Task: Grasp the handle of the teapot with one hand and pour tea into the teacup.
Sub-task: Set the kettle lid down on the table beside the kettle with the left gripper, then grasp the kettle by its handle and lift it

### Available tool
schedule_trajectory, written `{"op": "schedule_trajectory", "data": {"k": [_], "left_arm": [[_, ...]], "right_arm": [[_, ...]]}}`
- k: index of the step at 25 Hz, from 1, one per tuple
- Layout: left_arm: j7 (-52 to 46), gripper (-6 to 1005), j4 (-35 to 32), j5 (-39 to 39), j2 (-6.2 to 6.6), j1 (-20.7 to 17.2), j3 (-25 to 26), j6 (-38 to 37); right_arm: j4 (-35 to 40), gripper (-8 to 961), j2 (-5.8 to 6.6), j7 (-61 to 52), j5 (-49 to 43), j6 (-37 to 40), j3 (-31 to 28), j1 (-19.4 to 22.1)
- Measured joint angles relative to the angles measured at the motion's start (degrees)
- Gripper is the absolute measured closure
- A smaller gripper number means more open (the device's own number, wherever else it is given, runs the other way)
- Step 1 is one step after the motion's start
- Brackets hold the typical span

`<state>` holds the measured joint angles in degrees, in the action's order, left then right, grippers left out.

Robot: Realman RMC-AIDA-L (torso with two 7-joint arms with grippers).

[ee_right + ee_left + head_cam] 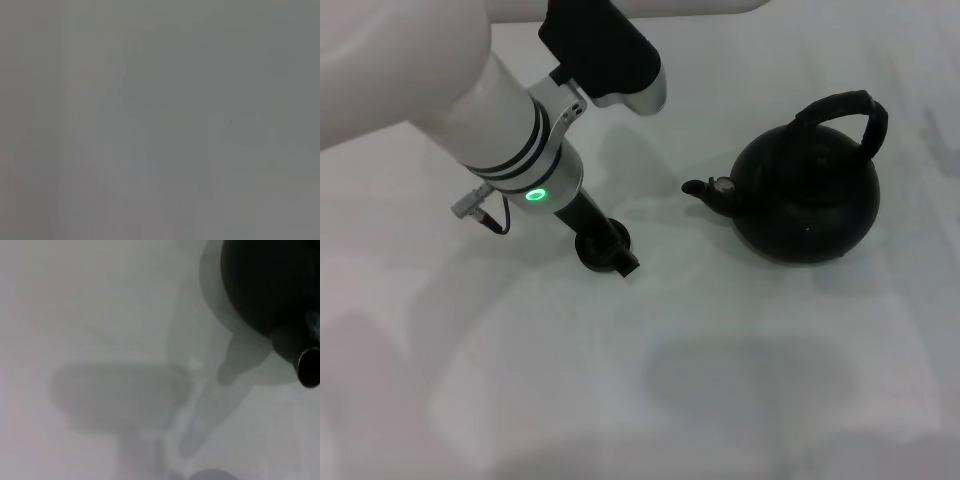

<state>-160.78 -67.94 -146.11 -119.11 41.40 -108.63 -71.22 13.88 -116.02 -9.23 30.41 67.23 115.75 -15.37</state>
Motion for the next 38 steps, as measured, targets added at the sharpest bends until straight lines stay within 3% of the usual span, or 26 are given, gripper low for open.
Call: {"op": "schedule_trajectory", "data": {"k": [17,26,32,38], "left_arm": [[3.32,127,-9.18,1.11,0.0,-2.0,4.43,2.53],[8.27,127,-11.67,8.06,0.04,-3.3,7.97,3.92],[12.29,127,-15.28,11.78,-0.01,-7.43,10.51,7.11],[17.5,126,-15.69,17.84,0.02,-15.84,11.97,20.84]], "right_arm": [[-0.04,127,0.05,0.01,0.0,0.01,-0.37,-0.12],[0.1,128,0.09,0.06,-0.05,0.36,-0.3,-0.15],[0.0,130,0.09,0.08,-0.09,0.51,-0.28,0.02],[0.0,131,0.09,0.15,-0.09,0.56,-0.42,0.0]]}}
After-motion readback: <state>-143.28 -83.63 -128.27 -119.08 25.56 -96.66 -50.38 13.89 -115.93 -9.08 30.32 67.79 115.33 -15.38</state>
